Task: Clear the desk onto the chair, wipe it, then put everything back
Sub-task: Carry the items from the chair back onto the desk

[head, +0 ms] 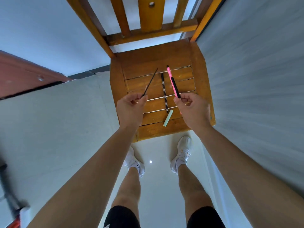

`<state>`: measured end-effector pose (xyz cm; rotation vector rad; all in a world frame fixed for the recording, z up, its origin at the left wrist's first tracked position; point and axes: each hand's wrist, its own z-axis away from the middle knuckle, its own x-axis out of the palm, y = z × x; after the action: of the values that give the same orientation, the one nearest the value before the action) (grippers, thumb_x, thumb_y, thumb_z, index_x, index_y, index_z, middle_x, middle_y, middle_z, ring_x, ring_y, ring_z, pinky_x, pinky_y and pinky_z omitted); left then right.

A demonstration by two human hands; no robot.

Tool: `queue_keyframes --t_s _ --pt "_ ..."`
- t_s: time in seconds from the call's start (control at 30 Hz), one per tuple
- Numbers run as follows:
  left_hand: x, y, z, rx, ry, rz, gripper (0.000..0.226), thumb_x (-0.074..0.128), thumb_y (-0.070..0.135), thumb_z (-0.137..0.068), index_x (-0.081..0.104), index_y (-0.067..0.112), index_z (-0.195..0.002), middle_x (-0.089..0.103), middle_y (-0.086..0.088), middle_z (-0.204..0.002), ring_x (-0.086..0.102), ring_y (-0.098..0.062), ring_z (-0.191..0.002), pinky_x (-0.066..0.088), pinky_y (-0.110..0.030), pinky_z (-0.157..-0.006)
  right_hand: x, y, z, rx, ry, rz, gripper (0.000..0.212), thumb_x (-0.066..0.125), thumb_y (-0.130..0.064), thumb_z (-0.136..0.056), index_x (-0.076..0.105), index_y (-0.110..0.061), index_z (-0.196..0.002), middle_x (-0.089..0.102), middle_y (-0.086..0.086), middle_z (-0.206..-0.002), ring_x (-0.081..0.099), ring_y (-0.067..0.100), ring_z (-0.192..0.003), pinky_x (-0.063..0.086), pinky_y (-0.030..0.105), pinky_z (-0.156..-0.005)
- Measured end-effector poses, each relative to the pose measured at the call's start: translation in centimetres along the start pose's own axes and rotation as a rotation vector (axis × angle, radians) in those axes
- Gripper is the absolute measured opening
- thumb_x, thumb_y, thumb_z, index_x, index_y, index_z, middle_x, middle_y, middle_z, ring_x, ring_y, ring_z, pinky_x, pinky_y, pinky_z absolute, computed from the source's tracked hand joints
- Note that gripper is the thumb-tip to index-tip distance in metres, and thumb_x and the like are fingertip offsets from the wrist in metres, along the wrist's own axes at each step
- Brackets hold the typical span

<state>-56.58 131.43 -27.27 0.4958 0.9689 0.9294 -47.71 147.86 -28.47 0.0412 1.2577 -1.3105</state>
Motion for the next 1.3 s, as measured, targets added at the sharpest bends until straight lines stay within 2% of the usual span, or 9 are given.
queue_keyframes --t_s 0.07,0.17,0.37,0.53,0.67,0.8,0.93,1.17,1.3 --pt "-3.1 3.1 1.9 0.034 0.035 0.035 0.006 0.075 0.031 -0.087 0.070 0.035 -0.087 0.067 0.021 -0.082 0.066 -0.006 -0.080 0.044 -0.006 -0.063 -1.9 -2.8 1.4 -0.031 -0.007 -0.015 0.029 0.066 -0.050 -0.092 0.072 -0.027 -0.109 0.066 -0.021 -0.086 0.065 0.001 -0.074 0.057 0.024 -0.063" --pt "-9.0 8.4 5.7 0.067 0.105 0.087 0.003 0.072 0.033 -0.090 0.070 0.035 -0.090 0.070 0.016 -0.087 0.067 -0.008 -0.081 0.054 -0.019 -0.078 -5.4 -8.2 4.4 -0.096 -0.052 -0.064 0.028 0.064 -0.053 -0.092 0.070 -0.030 -0.107 0.069 -0.020 -0.089 0.065 0.002 -0.076 0.057 0.023 -0.064" --pt "-22.3 15.5 17.4 0.179 0.434 0.197 0.007 0.077 0.029 -0.086 0.074 0.026 -0.091 0.066 0.020 -0.071 0.060 0.006 -0.064 0.050 -0.008 -0.064 -11.4 -21.3 11.8 -0.387 -0.199 -0.196 0.029 0.068 -0.052 -0.089 0.072 -0.028 -0.105 0.071 -0.016 -0.089 0.068 0.005 -0.079 0.061 0.029 -0.070" --pt "-32.0 15.2 28.4 0.148 0.775 0.322 0.010 0.079 0.036 -0.081 0.071 0.036 -0.075 0.064 0.012 -0.062 0.056 -0.004 -0.060 0.046 -0.013 -0.056 -13.5 -30.8 20.4 -0.764 -0.340 -0.225 0.021 0.069 -0.054 -0.087 0.071 -0.036 -0.099 0.064 -0.026 -0.081 0.063 -0.002 -0.072 0.041 0.006 -0.056" --pt "-37.9 11.4 36.3 0.086 0.962 0.380 0.008 0.078 0.036 -0.083 0.072 0.035 -0.078 0.071 -0.002 -0.076 0.060 -0.015 -0.066 0.051 -0.022 -0.061 -12.7 -34.5 29.2 -0.940 -0.484 -0.208 0.017 0.071 -0.048 -0.087 0.073 -0.032 -0.094 0.069 -0.022 -0.081 0.063 -0.004 -0.072 0.042 0.012 -0.063" --pt "-44.2 5.5 44.0 0.064 1.126 0.428 0.008 0.077 0.034 -0.084 0.073 0.035 -0.077 0.069 0.006 -0.067 0.055 -0.002 -0.057 0.045 -0.018 -0.055 -9.4 -36.0 40.0 -1.059 -0.647 -0.222 0.014 0.076 -0.039 -0.084 0.077 -0.027 -0.092 0.069 -0.023 -0.072 0.065 -0.003 -0.071 0.044 0.007 -0.063" --pt "-51.0 -2.1 52.0 0.031 1.281 0.456 0.018 0.077 0.030 -0.084 0.069 0.037 -0.070 0.067 0.012 -0.063 0.052 0.001 -0.052 0.041 -0.014 -0.052 -4.2 -37.1 52.2 -1.160 -0.790 -0.219 0.014 0.079 -0.030 -0.083 0.077 -0.020 -0.092 0.068 -0.012 -0.068 0.063 0.004 -0.061 0.049 0.023 -0.065" --pt "-61.3 -17.2 66.0 -0.126 1.587 0.452 0.006 0.077 0.034 -0.084 0.077 0.028 -0.082 0.066 0.013 -0.060 0.052 0.001 -0.052 0.042 -0.020 -0.058 5.4 -36.9 73.6 -1.333 -1.043 -0.130 0.008 0.079 -0.036 -0.082 0.072 -0.035 -0.085 0.071 -0.010 -0.075 0.068 0.013 -0.066 0.057 0.037 -0.069" --pt "-64.5 -23.4 70.3 -0.214 1.660 0.505 0.005 0.078 0.034 -0.082 0.077 0.029 -0.082 0.069 0.012 -0.065 0.058 0.002 -0.058 0.042 -0.014 -0.059 9.8 -35.9 81.9 -1.413 -1.130 -0.058 0.012 0.077 -0.042 -0.083 0.066 -0.042 -0.081 0.070 -0.016 -0.075 0.067 0.006 -0.064 0.055 0.029 -0.067"
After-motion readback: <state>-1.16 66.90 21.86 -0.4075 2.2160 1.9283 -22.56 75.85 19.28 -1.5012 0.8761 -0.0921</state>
